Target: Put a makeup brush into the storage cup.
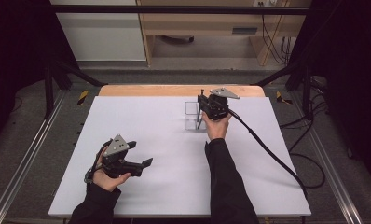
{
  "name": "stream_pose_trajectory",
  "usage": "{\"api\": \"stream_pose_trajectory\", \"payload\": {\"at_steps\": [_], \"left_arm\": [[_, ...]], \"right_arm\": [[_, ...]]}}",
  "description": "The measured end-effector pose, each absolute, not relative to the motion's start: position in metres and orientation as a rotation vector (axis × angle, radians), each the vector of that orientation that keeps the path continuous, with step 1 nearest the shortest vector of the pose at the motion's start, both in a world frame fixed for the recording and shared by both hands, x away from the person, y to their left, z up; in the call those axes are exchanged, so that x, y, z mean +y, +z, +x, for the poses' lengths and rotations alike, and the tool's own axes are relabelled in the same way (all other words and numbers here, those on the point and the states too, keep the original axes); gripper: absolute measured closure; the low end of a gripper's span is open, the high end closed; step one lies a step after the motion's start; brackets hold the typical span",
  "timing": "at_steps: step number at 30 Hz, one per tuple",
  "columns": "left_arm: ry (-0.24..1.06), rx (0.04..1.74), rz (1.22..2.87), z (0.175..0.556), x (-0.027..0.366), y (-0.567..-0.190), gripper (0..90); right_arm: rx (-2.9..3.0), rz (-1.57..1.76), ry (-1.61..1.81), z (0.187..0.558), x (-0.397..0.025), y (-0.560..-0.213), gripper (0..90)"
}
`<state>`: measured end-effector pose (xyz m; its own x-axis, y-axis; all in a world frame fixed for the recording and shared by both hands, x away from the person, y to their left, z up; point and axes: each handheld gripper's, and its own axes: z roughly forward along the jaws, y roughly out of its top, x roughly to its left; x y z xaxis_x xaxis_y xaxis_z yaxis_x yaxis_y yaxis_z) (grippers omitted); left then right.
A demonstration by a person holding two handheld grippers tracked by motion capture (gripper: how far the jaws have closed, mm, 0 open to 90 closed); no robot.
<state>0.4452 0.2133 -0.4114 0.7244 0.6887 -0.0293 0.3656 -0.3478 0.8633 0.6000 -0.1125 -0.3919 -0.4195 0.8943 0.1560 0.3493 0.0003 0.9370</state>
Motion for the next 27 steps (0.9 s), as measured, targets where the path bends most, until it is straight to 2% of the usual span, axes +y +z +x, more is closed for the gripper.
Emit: {"api": "stream_pose_trajectory", "payload": {"at_steps": [21, 27], "left_arm": [[0.425, 0.808, 1.976, 0.446, 0.213, -0.412, 9.7], [0.427, 0.812, 1.976, 0.446, 0.212, -0.412, 9.7]], "right_arm": [[1.821, 1.345, 1.358, 0.599, -0.114, -0.407, 83.3], [1.838, 1.372, 1.357, 0.594, -0.117, -0.404, 73.7]]}}
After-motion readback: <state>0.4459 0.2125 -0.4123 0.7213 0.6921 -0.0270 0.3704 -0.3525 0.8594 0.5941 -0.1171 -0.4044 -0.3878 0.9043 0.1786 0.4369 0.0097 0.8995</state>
